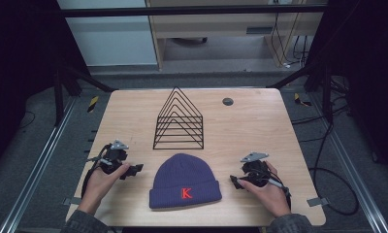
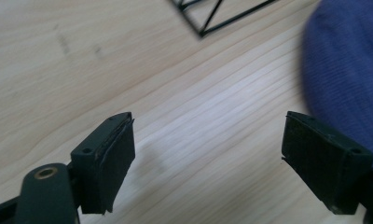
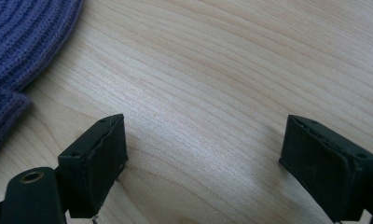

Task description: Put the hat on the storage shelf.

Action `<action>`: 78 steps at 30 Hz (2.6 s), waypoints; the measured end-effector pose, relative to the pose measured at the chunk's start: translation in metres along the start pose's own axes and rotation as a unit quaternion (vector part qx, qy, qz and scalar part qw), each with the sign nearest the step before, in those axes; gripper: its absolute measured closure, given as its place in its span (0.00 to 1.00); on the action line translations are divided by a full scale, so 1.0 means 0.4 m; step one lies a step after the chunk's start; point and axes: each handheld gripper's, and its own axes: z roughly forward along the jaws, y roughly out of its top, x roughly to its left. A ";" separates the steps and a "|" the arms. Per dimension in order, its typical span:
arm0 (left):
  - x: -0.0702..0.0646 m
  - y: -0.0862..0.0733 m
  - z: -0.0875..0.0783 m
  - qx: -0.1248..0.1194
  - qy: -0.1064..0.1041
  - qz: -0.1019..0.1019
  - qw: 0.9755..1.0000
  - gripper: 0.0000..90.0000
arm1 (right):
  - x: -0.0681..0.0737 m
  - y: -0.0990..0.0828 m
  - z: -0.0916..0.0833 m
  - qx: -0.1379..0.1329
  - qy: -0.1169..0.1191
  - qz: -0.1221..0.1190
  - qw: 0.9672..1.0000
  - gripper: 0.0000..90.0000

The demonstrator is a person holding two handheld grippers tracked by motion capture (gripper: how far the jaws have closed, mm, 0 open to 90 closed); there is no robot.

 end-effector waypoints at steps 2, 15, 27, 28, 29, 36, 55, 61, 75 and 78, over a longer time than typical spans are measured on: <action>-0.037 0.023 0.000 -0.003 -0.014 0.017 1.000 0.19 | -0.001 0.000 -0.001 -0.001 0.000 -0.001 1.000 0.16; -0.172 0.138 0.133 0.064 -0.056 0.076 0.993 0.33 | 0.005 0.000 -0.006 -0.001 0.003 -0.003 1.000 0.17; -0.184 0.139 0.176 0.095 -0.071 0.081 0.990 0.61 | 0.008 0.002 -0.006 -0.003 0.008 -0.006 1.000 0.17; -0.186 0.136 0.177 0.094 -0.076 0.078 0.990 0.61 | 0.008 0.002 -0.006 -0.004 0.009 -0.006 1.000 0.17; -0.188 0.133 0.178 0.091 -0.081 0.076 0.990 0.67 | 0.008 0.002 -0.006 -0.004 0.009 -0.006 1.000 0.17; -0.201 0.134 0.154 0.073 -0.078 0.084 0.991 0.83 | 0.010 0.004 -0.011 -0.013 0.008 -0.008 1.000 0.17; -0.324 0.283 -0.160 -0.065 -0.046 0.231 0.970 0.84 | 0.022 0.010 -0.041 -0.062 0.024 -0.007 0.998 0.16; -0.327 0.326 -0.216 -0.076 -0.032 0.258 0.963 0.84 | 0.036 0.036 -0.064 -0.090 0.035 -0.016 0.995 0.16; -0.307 0.413 -0.333 -0.132 -0.042 0.257 0.956 0.84 | 0.100 0.194 -0.096 -0.132 0.145 -0.079 0.977 0.24; -0.309 0.419 -0.346 -0.143 -0.049 0.254 0.955 0.84 | 0.105 0.214 -0.092 -0.133 0.157 -0.082 0.975 0.25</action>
